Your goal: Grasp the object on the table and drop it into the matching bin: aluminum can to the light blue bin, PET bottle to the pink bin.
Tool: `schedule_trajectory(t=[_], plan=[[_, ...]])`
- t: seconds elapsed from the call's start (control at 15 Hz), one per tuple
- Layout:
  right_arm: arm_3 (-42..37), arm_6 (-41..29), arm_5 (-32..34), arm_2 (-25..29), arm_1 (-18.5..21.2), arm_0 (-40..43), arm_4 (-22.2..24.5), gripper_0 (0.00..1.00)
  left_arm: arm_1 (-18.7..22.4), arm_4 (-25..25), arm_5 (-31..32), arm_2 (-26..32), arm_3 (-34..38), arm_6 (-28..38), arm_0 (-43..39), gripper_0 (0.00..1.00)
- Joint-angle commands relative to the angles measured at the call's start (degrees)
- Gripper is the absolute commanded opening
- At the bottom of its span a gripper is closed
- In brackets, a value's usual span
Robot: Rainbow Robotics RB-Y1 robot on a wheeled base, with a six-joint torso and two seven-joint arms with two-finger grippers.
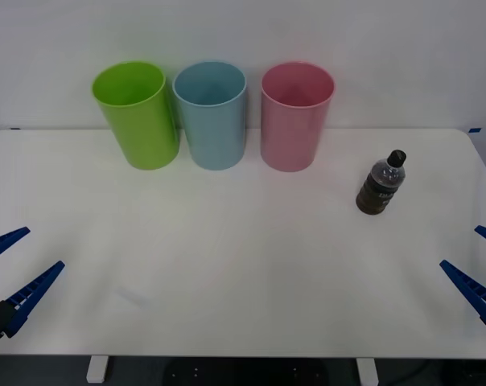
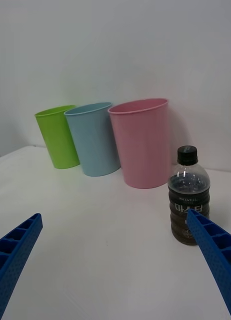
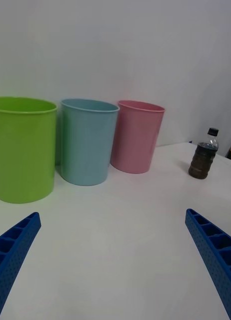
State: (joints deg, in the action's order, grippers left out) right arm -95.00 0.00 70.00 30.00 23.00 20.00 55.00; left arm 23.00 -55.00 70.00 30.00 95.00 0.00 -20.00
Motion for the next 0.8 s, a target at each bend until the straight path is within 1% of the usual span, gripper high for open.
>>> schedule_trajectory(t=[0.07,0.2,0.33,0.47,0.8], plan=[[0.0,0.0,0.0,0.0,0.0,0.0,0.0,1.0,0.0,0.0,0.0,0.0,0.0,0.0,0.0,1.0],[0.69,0.09,-0.13,0.76,-1.12,0.92,0.02,1.0,0.0,0.0,0.0,0.0,0.0,0.0,0.0,1.0],[-0.01,0.09,-0.57,0.41,-0.59,1.62,-0.68,1.0,0.0,0.0,0.0,0.0,0.0,0.0,0.0,1.0],[0.08,0.44,-3.82,-1.52,0.29,1.88,-0.77,1.0,0.0,0.0,0.0,0.0,0.0,0.0,0.0,1.0],[0.08,2.73,-11.46,-5.74,0.29,1.97,-1.04,1.0,0.0,0.0,0.0,0.0,0.0,0.0,0.0,1.0]])
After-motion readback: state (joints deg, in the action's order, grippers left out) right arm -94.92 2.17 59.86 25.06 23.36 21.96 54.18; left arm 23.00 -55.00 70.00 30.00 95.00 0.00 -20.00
